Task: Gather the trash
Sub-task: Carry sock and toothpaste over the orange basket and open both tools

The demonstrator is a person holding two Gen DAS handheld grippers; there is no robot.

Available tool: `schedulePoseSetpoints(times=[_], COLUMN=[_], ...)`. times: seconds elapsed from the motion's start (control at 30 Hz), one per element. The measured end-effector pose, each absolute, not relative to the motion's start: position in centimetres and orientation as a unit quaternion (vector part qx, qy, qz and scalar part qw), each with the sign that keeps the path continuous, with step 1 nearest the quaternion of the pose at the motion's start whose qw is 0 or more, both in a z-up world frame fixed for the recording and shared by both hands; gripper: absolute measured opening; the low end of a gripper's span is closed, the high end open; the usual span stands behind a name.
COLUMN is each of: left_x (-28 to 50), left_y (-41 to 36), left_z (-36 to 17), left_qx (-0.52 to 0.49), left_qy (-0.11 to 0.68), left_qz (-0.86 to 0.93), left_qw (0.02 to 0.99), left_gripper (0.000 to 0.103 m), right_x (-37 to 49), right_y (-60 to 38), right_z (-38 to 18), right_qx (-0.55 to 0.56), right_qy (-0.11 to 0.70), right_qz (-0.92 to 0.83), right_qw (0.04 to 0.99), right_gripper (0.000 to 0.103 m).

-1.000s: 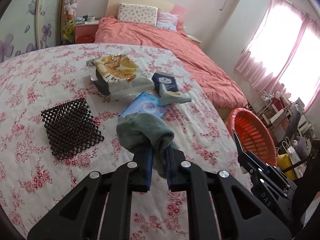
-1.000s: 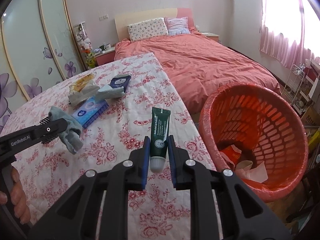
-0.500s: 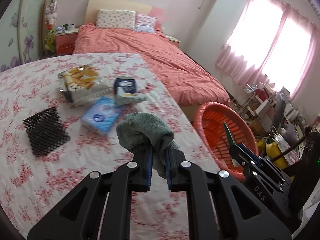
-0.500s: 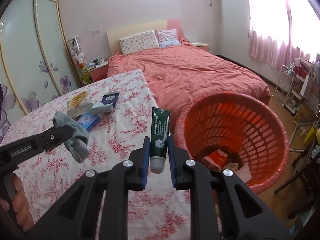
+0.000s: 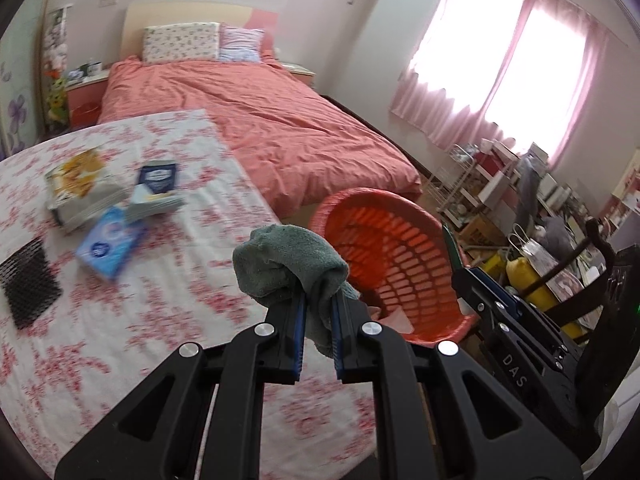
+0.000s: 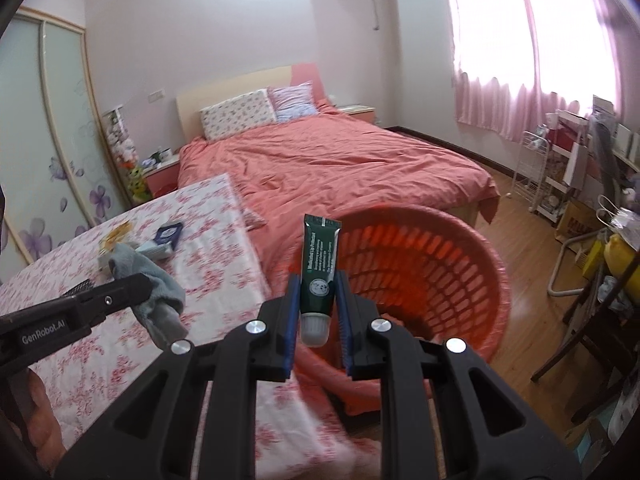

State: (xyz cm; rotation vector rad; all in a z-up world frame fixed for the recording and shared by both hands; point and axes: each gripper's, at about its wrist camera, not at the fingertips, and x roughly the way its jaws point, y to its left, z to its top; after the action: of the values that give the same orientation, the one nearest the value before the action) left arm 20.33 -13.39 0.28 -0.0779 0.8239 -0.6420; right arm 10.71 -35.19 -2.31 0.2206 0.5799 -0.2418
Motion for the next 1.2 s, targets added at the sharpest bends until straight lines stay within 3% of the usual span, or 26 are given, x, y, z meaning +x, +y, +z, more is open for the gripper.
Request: schedulePoseSetpoints(times=[1.2], left_x=[21.9], left_y=[-25.1], left_z=[-2.0], left_qx=[0.007], left_qy=[0.414], left_qz=[-0.394], left_qw=[0.820], left_gripper=[0.011], right_x=[11.5], right_y=[-45.1], right_z=[-4.2], right_qx=[0.165], right_qy=[0.256], right_qz=[-0.174], right_qw=[0.936], right_gripper=[0.019])
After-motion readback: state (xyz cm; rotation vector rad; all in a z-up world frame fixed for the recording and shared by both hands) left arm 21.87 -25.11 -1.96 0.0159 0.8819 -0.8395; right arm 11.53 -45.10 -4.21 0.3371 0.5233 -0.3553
